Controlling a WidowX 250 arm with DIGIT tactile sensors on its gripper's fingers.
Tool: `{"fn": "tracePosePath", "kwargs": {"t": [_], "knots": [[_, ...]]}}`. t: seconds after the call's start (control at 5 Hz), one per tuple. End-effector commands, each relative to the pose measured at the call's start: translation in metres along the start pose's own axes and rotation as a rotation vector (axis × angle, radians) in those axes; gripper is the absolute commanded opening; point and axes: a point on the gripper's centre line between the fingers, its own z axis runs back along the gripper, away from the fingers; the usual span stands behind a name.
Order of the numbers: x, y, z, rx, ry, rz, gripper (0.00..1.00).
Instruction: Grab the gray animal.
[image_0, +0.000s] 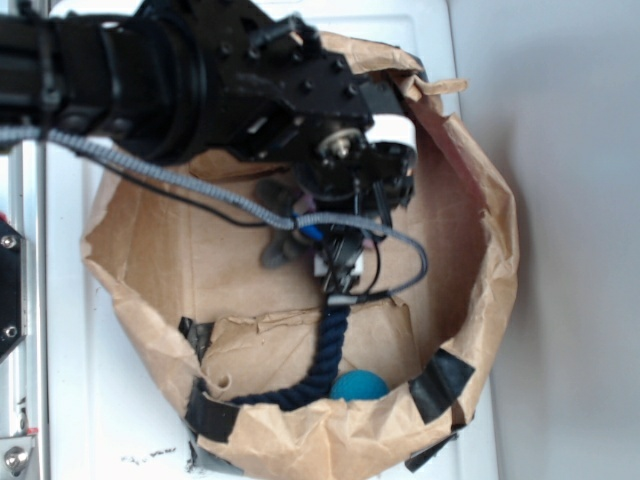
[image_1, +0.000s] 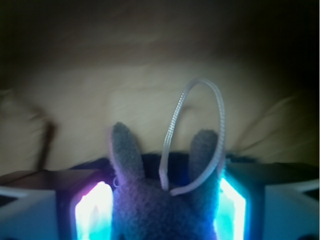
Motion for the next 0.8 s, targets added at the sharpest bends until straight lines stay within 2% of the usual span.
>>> {"fn": "tracePosePath", "kwargs": {"t": [0.0,0.2,0.4,0.6], "knots": [[0.008,-0.01,0.078,-0.079,-0.055,0.036,0.0],[0.005,-0.012,0.113,-0.154,-0.051,0.045,0.0],[0.001,-0.01,0.117,-0.179,-0.072,0.035,0.0],[-0.001,-0.009,0.115,-0.168,-0.09,0.029,0.0]]}}
